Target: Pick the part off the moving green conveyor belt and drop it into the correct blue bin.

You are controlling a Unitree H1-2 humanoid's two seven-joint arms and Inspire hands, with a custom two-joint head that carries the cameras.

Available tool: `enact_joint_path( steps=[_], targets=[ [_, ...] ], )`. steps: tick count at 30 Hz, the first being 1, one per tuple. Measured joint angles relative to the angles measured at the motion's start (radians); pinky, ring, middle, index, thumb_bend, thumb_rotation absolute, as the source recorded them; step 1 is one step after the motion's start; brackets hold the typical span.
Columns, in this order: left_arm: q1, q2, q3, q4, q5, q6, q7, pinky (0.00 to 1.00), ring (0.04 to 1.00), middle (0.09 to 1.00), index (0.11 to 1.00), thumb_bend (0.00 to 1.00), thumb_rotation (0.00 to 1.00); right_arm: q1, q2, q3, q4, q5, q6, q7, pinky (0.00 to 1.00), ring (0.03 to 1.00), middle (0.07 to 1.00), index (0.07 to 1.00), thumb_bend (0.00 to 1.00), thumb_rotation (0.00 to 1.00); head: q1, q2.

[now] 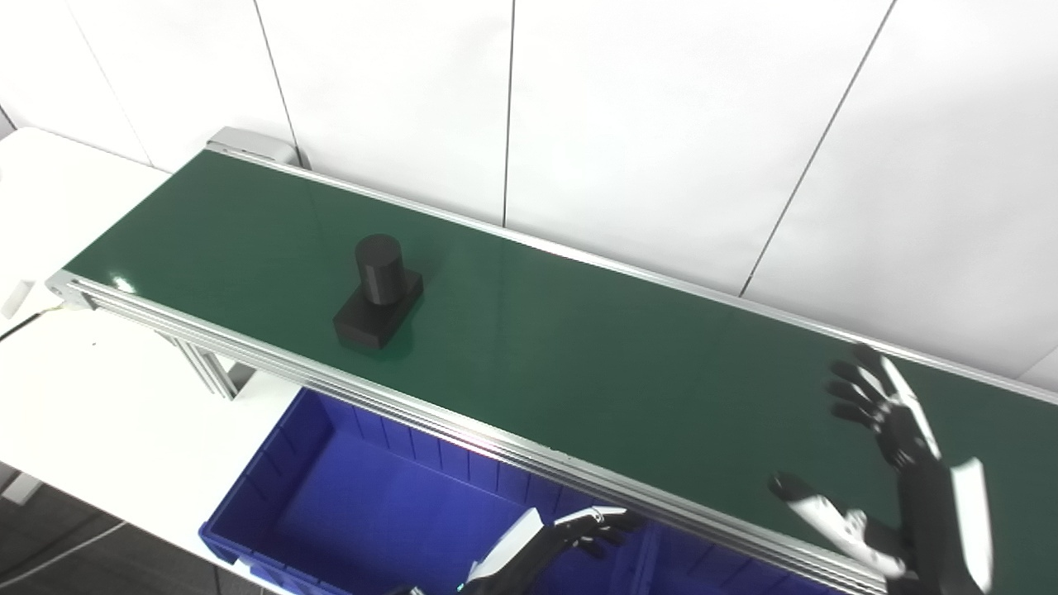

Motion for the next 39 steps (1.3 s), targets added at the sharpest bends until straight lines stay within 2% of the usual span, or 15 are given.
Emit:
enact_joint_path(
  steps=[6, 17, 22, 34, 39],
  targets=[
    [-0.001, -0.002, -0.003, 0.007, 0.0, 0.0, 0.001, 0.67, 0.761, 0.825, 0.813, 0.91, 0.05, -0.062, 0.005, 0.016, 0.029, -0.039, 0.039, 0.008, 0.67, 0.751, 0.801, 0.857, 0.75, 0.44, -0.006, 0.0],
    [-0.006, -0.003, -0.006, 0.021, 0.001, -0.009, 0.016, 0.66, 0.748, 0.807, 0.798, 0.92, 0.05, -0.097, 0.003, 0.031, 0.027, -0.064, 0.093, 0.021, 0.65, 0.735, 0.796, 0.861, 0.75, 0.41, -0.028, -0.002],
    [-0.012, -0.002, -0.008, 0.038, 0.001, -0.011, 0.02, 0.68, 0.771, 0.82, 0.804, 0.91, 0.05, -0.102, 0.002, 0.035, 0.027, -0.065, 0.103, 0.035, 0.64, 0.732, 0.797, 0.856, 0.76, 0.43, -0.041, -0.003],
    [-0.015, -0.002, -0.01, 0.039, -0.02, -0.014, 0.026, 0.64, 0.74, 0.812, 0.797, 0.91, 0.06, -0.169, 0.008, 0.072, 0.046, -0.106, 0.109, 0.041, 0.65, 0.738, 0.807, 0.853, 0.79, 0.48, -0.054, -0.009],
    [-0.016, -0.002, -0.013, 0.041, -0.034, -0.015, 0.041, 0.64, 0.74, 0.816, 0.798, 0.91, 0.04, -0.21, 0.016, 0.091, 0.066, -0.124, 0.16, 0.062, 0.67, 0.754, 0.815, 0.86, 0.8, 0.5, -0.068, -0.009]
  ],
)
